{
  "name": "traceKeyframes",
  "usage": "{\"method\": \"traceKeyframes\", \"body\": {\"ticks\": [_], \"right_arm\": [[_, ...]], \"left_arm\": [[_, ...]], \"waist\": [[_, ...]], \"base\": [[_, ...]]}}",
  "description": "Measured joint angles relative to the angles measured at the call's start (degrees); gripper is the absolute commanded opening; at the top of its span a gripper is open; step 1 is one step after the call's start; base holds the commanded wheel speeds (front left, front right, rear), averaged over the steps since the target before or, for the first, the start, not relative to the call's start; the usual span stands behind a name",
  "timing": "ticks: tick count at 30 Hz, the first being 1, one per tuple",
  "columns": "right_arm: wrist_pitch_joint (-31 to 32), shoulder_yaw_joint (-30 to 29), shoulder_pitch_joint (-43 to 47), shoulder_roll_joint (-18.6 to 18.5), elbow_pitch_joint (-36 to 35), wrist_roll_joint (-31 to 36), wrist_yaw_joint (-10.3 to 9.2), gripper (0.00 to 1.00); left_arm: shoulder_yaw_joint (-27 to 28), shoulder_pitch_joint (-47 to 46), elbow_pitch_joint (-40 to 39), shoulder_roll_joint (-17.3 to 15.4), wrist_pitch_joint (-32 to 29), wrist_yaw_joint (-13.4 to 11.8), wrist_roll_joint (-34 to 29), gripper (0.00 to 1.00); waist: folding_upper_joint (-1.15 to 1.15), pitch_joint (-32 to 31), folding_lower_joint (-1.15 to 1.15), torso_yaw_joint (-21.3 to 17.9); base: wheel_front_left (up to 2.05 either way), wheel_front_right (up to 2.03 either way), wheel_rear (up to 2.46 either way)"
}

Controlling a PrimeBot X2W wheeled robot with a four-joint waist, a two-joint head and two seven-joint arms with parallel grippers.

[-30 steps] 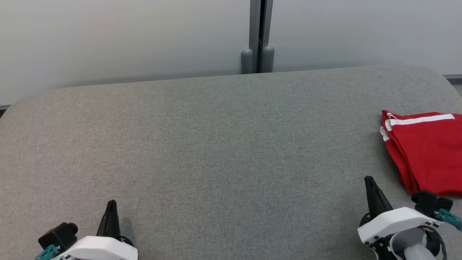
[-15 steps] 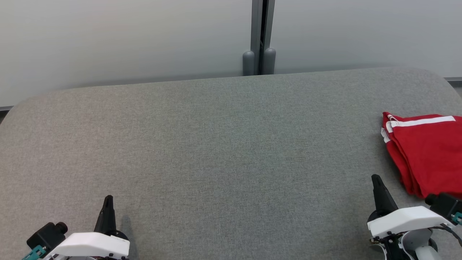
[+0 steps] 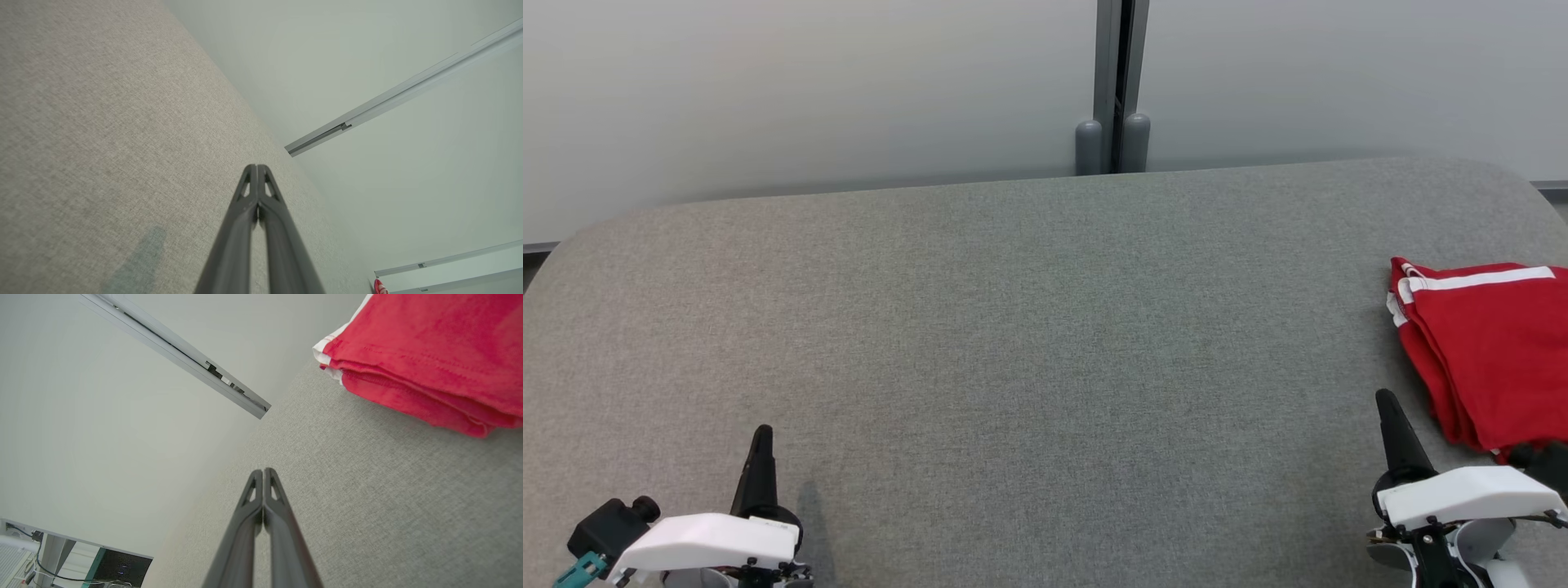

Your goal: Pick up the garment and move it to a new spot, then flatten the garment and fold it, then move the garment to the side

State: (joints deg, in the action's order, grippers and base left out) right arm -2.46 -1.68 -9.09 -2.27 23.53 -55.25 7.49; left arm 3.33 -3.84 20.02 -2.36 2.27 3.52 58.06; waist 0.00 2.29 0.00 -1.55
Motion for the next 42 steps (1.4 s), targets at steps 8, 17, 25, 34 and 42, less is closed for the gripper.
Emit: {"method": "traceKeyframes", "body": {"ticks": [8, 17, 25, 34, 42], "right_arm": [[1.4, -0.8, 0.3, 0.0, -1.2, -5.4, 0.0, 0.0], [2.6, -1.5, 0.6, -0.1, -2.7, -10.9, 0.0, 0.0], [3.7, -2.0, 1.0, -0.1, -4.0, -15.5, 0.0, 0.0], [5.0, -2.8, 1.4, -0.2, -5.3, -20.8, 0.0, 0.0], [6.0, -3.3, 1.6, -0.2, -6.3, -24.7, 0.0, 0.0]], "left_arm": [[0.5, -0.2, -0.9, 0.0, -1.3, 0.5, 5.1, 0.0], [0.9, -0.3, -1.8, -0.1, -2.6, 1.1, 10.1, 0.0], [1.3, -0.7, -2.5, -0.2, -3.8, 1.5, 14.3, 0.0], [1.7, -1.1, -3.3, -0.2, -5.0, 2.2, 19.4, 0.0], [2.1, -1.3, -3.9, -0.2, -5.8, 2.5, 23.0, 0.0]], "waist": [[0.0, -0.2, 0.0, 0.2], [0.0, -0.5, 0.0, 0.4], [0.0, -0.7, 0.0, 0.5], [0.0, -1.0, 0.0, 0.8], [0.0, -1.3, 0.0, 0.9]], "base": [[0.0, 0.0, 0.0], [0.0, 0.0, 0.0], [0.0, 0.0, 0.0], [0.0, 0.0, 0.0], [0.0, 0.0, 0.0]]}}
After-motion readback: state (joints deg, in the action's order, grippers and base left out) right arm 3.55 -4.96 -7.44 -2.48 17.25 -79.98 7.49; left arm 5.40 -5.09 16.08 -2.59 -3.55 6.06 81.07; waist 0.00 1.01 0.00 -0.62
